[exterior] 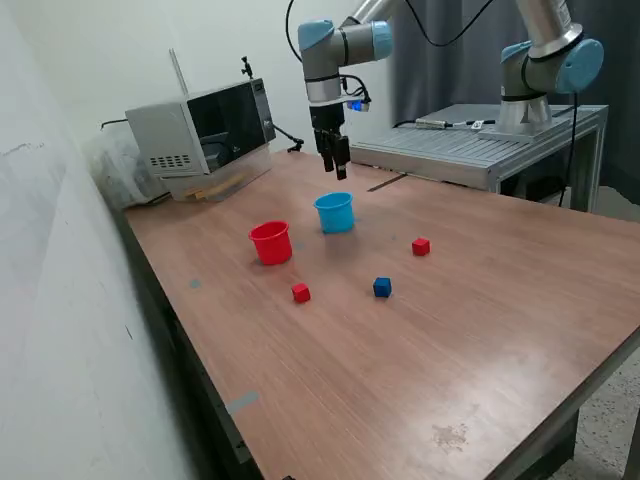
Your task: Place red objects in the red bin, and blue objects in the blue bin.
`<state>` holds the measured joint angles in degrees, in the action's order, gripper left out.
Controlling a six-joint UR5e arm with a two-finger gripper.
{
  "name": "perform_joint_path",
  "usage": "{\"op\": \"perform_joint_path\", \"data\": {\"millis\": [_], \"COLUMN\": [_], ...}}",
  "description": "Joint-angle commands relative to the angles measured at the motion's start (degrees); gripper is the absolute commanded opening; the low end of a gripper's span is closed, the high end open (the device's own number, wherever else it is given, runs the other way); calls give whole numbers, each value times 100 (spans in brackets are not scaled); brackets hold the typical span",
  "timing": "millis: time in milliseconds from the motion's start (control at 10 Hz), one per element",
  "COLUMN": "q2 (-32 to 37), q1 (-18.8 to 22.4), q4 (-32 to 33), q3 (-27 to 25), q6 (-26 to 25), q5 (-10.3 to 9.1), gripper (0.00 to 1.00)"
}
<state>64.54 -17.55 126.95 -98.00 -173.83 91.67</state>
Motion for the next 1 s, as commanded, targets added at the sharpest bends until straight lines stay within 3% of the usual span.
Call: {"op": "perform_joint_path", "data": {"millis": [0, 200, 400, 600, 900], "q2": [635, 1391, 1772, 1503, 502], "q1": [373, 1083, 1918, 2596, 2652], "q4": [-38, -912, -1040, -1050, -1023], "q3": [-35, -9, 253, 832, 1746], "q6": [-2, -2, -11, 6, 962], "q5": [9, -35, -79, -96, -210], "gripper": [100, 100, 100, 100, 100]}}
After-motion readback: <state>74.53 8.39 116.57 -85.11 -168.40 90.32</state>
